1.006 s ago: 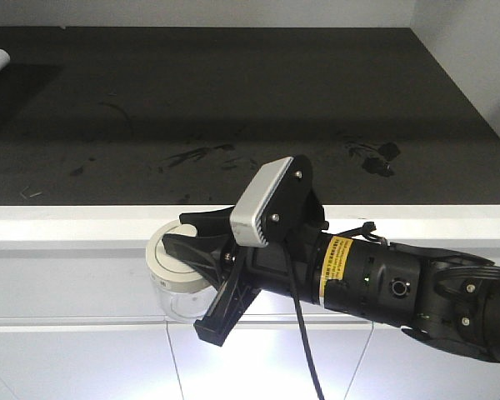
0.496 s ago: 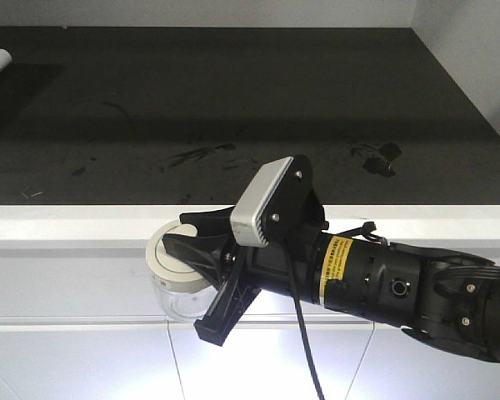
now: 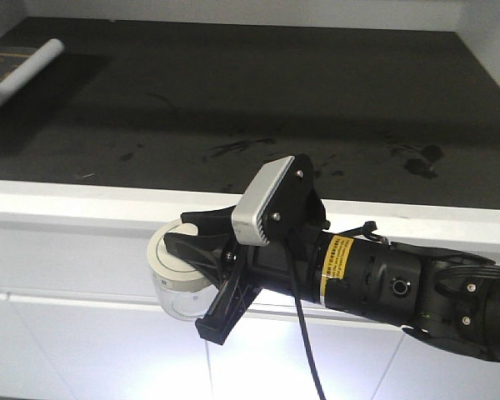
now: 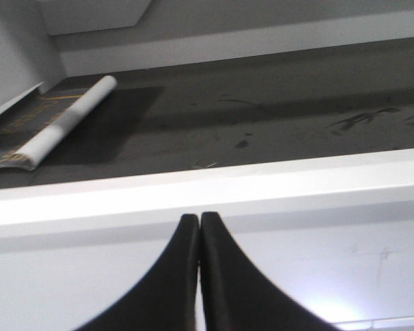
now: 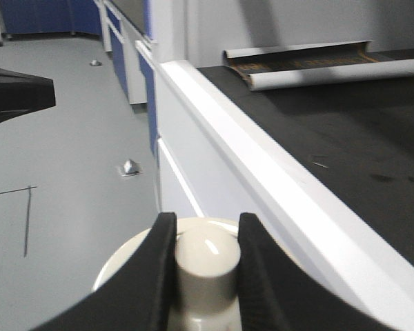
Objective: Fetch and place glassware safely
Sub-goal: 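Hold the jar in the right gripper while the base turns away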
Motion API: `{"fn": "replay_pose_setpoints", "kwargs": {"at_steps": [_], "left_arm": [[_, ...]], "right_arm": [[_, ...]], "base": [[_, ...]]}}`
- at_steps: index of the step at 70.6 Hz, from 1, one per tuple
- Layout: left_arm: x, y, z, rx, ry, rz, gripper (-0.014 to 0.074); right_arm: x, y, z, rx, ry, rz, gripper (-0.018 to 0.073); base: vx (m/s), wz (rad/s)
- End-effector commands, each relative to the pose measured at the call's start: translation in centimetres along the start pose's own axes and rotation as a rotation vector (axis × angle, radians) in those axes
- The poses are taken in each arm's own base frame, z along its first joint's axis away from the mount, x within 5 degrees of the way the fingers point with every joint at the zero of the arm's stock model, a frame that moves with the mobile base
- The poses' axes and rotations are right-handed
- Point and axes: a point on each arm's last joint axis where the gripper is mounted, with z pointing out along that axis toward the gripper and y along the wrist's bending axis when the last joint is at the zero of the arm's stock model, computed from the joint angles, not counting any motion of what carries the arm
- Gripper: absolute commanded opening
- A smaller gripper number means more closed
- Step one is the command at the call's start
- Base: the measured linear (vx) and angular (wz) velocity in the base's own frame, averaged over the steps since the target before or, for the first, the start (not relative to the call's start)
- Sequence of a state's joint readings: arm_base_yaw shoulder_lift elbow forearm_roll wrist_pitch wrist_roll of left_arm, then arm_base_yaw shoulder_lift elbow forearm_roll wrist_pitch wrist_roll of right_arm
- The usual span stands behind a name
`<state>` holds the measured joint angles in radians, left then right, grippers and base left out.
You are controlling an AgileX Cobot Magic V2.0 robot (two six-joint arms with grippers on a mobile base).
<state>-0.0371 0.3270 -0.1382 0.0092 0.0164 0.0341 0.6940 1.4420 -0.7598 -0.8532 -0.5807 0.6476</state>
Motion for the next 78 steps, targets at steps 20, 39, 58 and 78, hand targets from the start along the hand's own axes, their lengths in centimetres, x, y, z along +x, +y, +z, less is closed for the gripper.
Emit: {"fn": "replay_pose_setpoints", "kwargs": {"at_steps": [20,39,58,78], "left_arm": [[-1.53,0.08,-0.02,-0.005,-0.097,-0.011,-0.0007],[-1.53,0.08,-0.02,-0.005,-0.097,-0.011,-0.0007],[-1.53,0.08,-0.02,-0.005,-0.097,-0.011,-0.0007],[-1.53,0.08,-0.02,-0.005,-0.097,-0.011,-0.0007]], "right_arm": [[-2.82,0.32,-0.70,-0.027,-0.144,-0.005,-0.0003],[-2.82,0.32,-0.70,-0.027,-0.144,-0.005,-0.0003],[-2.82,0.32,-0.70,-0.027,-0.144,-0.005,-0.0003],[-2.82,0.33,-0.70,-0.029,-0.144,-0.007,-0.0003]], "base": [[-0.08,0.43],[-0.09,0.50],[-0.10,0.57],[-0.11,0.68]]}}
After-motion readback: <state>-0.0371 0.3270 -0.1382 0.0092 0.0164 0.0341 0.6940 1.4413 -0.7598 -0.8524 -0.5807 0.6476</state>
